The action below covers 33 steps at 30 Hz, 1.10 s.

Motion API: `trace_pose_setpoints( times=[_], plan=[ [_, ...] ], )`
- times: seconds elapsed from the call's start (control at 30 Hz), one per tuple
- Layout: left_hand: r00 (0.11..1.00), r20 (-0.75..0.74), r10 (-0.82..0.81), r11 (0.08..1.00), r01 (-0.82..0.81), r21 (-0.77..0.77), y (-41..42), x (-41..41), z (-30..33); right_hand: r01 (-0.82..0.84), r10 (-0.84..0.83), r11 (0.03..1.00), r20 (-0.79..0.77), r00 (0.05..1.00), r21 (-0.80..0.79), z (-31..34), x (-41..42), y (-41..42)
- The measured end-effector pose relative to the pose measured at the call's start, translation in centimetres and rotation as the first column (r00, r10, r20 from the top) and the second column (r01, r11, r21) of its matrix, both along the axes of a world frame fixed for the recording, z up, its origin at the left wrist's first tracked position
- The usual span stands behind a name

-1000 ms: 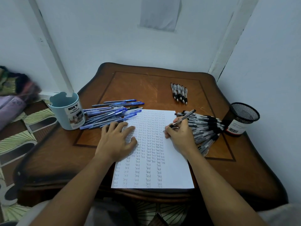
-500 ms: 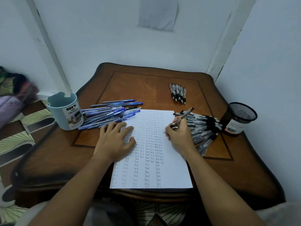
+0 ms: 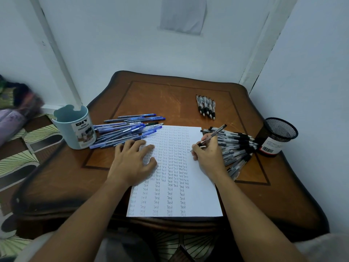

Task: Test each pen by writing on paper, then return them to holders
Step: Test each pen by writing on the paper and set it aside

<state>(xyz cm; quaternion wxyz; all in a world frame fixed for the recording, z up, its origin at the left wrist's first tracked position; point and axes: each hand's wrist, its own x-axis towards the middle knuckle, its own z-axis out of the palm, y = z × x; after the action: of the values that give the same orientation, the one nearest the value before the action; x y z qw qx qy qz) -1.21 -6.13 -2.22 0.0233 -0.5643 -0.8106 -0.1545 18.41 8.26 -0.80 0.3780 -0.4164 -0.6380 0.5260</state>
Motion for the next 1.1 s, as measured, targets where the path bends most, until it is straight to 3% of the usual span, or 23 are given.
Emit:
trace_pose_setpoints(
  times=[0.33,0.5,0.93,1.1],
  plan=[
    [1.0,-0.014,0.004,1.0,-0.005,-0.004,-0.1,0.1,0.0,-0.003,0.002,1.0,0.055,0.998,0.017,0.1,-0.1,-0.1],
    [1.0,-0.007,-0.003,1.0,0.002,-0.018,-0.1,0.2,0.2,0.024,-0.036,0.995,-0.121,0.992,-0.098,0.2,0.1,-0.1],
    [1.0,-0.025,0.006,0.999,-0.007,-0.052,-0.2,0.3,0.3,-0.004,-0.003,0.997,-0.091,0.996,-0.082,1.0,-0.1,-0.5],
    [1.0,-0.007,-0.003,0.999,0.003,-0.054,-0.3,0.5,0.5,-0.029,-0.006,0.972,-0.153,0.988,-0.231,1.5,-1.0,0.7]
  ],
)
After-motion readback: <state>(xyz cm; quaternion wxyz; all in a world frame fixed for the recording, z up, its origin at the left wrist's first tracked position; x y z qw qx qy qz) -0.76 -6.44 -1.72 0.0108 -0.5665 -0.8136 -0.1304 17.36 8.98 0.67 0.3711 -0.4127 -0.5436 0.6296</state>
